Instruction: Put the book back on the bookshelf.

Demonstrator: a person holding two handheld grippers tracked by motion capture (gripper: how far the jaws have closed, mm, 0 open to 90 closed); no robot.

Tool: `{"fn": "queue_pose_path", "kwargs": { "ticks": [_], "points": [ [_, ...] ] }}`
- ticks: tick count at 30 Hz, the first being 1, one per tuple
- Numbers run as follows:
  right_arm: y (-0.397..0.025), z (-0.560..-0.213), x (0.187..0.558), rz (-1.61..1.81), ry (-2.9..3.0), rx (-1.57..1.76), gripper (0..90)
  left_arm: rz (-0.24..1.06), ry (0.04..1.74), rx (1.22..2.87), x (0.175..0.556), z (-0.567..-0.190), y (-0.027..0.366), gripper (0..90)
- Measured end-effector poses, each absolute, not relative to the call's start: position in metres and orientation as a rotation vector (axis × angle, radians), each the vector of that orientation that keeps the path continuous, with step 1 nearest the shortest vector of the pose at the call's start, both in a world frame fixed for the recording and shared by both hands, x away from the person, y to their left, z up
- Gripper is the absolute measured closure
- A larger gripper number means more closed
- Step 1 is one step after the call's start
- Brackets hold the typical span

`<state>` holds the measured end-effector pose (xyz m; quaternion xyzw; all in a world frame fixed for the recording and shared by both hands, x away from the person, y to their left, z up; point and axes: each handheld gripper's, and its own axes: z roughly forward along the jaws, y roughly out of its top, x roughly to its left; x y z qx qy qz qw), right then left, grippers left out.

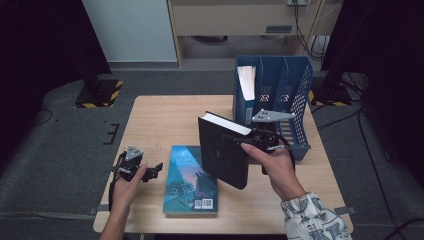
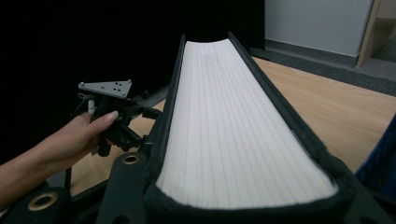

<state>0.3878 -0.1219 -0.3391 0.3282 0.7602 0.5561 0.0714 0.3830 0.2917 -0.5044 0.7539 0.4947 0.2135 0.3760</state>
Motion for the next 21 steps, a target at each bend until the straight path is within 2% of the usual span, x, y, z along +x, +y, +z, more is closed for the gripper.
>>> {"fn": "queue_pose_path", "kwargs": {
  "ticks": [13, 21],
  "points": [
    [-0.15, -0.342, 0.379, 1.649, 2.271, 1.006, 52.9, 0.539, 1.334, 1.956, 0.387, -0.511, 0.3, 5.8],
    [-0.153, -0.33, 0.384, 1.689, 2.233, 1.027, 52.9, 0.53, 1.342, 1.971, 0.386, -0.512, 0.301, 5.7]
  ]
}}
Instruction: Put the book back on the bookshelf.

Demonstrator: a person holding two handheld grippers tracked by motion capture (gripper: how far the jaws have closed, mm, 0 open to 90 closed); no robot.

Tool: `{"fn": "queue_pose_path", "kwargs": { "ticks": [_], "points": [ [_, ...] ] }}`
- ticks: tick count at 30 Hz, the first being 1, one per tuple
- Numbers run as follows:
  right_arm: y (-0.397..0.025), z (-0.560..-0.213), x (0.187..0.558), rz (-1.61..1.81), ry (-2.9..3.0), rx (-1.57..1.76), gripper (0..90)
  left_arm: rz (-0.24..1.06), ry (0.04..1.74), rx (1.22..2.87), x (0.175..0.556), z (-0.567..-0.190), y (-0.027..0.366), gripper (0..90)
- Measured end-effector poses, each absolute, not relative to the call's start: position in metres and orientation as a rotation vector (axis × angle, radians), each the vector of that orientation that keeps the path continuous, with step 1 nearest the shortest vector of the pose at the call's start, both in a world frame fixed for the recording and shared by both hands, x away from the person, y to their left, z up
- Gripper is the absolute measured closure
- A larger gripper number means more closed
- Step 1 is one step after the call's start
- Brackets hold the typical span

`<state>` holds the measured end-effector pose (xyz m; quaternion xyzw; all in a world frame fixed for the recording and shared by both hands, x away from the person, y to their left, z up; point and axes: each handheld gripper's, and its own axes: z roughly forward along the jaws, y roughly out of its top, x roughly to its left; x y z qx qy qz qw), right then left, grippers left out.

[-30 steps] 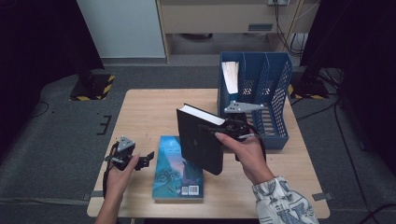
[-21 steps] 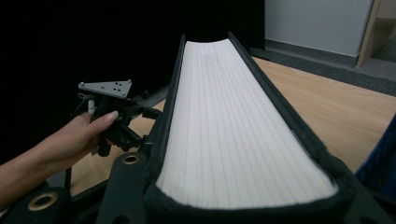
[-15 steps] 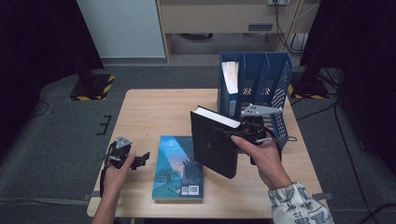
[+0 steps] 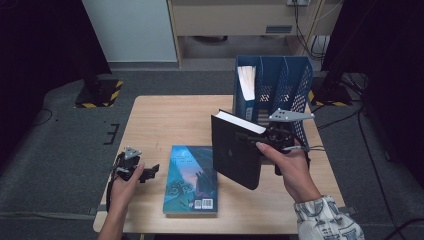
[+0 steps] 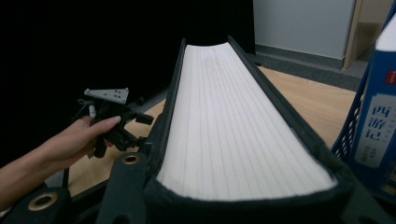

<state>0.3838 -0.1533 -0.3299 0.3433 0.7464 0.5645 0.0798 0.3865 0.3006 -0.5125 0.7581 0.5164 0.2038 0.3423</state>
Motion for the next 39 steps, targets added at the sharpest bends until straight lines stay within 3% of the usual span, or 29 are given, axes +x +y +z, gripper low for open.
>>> {"fn": "queue_pose_path", "kwargs": {
  "ticks": [15, 39],
  "points": [
    [-0.173, -0.303, 0.394, 1.747, 2.127, 1.071, 52.8, 0.505, 1.379, 1.968, 0.393, -0.52, 0.31, 5.7],
    [-0.249, -0.306, 0.383, 1.691, 1.975, 1.21, 52.8, 0.506, 1.417, 1.99, 0.401, -0.531, 0.319, 5.2]
  ]
}}
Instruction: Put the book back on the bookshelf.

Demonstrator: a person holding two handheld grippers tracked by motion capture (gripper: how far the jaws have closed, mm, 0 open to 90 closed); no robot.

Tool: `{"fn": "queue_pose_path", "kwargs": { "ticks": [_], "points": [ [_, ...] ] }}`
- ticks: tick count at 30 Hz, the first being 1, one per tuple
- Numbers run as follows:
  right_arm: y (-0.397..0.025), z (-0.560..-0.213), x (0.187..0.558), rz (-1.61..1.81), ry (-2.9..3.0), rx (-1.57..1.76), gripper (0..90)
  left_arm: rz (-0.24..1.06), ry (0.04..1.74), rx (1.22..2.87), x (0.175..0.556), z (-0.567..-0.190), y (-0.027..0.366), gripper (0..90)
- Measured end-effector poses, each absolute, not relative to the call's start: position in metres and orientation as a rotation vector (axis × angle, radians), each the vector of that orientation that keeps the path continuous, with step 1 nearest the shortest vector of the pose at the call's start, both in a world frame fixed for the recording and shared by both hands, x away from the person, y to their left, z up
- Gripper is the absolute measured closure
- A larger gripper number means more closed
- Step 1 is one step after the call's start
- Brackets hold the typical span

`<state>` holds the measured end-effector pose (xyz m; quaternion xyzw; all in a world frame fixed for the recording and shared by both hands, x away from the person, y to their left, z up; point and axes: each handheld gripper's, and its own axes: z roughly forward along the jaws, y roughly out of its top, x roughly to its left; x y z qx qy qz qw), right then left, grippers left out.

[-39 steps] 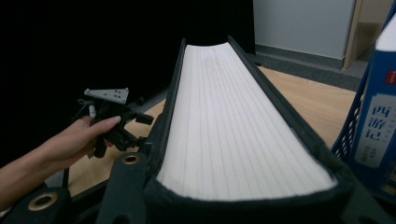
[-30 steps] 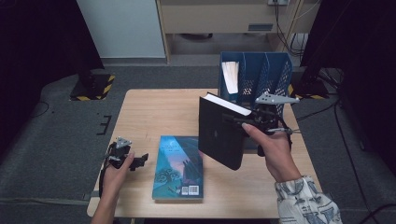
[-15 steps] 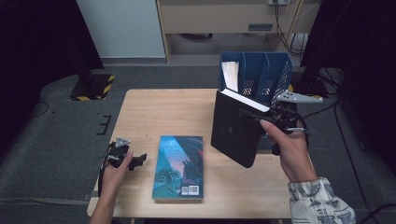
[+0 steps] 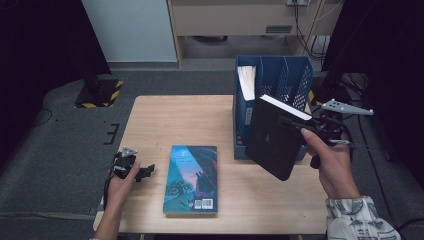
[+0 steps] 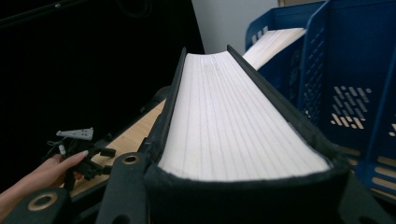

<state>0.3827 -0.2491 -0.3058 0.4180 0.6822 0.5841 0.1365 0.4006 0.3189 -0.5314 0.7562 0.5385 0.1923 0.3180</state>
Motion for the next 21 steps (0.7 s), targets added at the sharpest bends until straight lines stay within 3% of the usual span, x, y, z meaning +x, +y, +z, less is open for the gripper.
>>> {"fn": "queue_pose_path", "kwargs": {
  "ticks": [21],
  "points": [
    [-0.276, -0.285, 0.413, 1.574, 1.834, 1.31, 52.7, 0.588, 1.407, 2.002, 0.398, -0.537, 0.313, 2.2]
  ]
}}
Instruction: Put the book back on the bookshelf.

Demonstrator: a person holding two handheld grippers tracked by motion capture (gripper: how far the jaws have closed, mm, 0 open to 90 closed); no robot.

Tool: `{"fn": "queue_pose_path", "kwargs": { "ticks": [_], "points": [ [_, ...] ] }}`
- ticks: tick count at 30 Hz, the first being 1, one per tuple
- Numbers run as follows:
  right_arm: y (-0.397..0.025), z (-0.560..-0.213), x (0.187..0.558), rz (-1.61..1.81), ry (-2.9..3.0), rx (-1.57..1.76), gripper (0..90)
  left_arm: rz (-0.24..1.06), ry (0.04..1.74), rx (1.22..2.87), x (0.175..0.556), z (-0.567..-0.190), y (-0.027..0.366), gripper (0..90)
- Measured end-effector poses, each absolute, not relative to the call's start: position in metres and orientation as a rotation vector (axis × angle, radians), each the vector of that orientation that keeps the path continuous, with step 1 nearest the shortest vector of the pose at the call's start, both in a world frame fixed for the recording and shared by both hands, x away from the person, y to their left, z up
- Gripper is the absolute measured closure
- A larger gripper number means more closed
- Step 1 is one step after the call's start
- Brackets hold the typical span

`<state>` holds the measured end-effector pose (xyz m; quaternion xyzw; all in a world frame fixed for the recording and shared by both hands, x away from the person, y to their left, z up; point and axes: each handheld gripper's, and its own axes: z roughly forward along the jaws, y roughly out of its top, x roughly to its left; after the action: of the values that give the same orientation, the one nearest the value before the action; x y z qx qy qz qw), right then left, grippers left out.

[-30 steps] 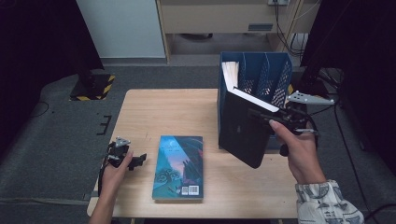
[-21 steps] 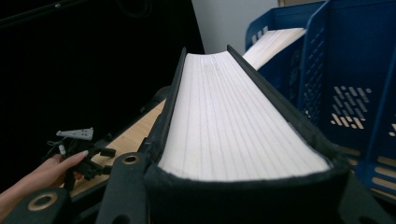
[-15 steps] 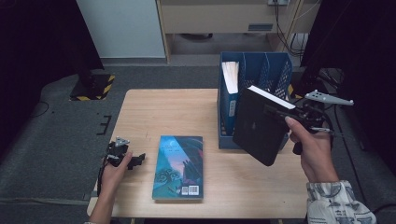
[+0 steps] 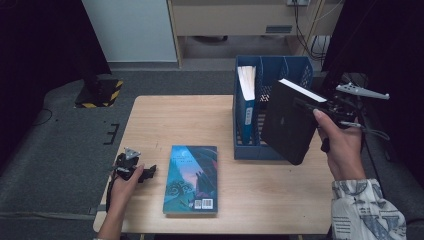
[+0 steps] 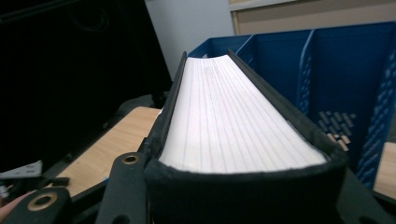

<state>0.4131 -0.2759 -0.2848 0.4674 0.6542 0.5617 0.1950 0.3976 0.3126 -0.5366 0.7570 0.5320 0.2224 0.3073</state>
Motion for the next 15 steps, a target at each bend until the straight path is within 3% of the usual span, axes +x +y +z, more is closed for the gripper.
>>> {"fn": "queue_pose_path", "kwargs": {
  "ticks": [15],
  "points": [
    [-0.28, -0.289, 0.44, 1.504, 1.783, 1.392, 52.7, 0.586, 1.407, 2.003, 0.398, -0.537, 0.312, 1.5]
  ]
}}
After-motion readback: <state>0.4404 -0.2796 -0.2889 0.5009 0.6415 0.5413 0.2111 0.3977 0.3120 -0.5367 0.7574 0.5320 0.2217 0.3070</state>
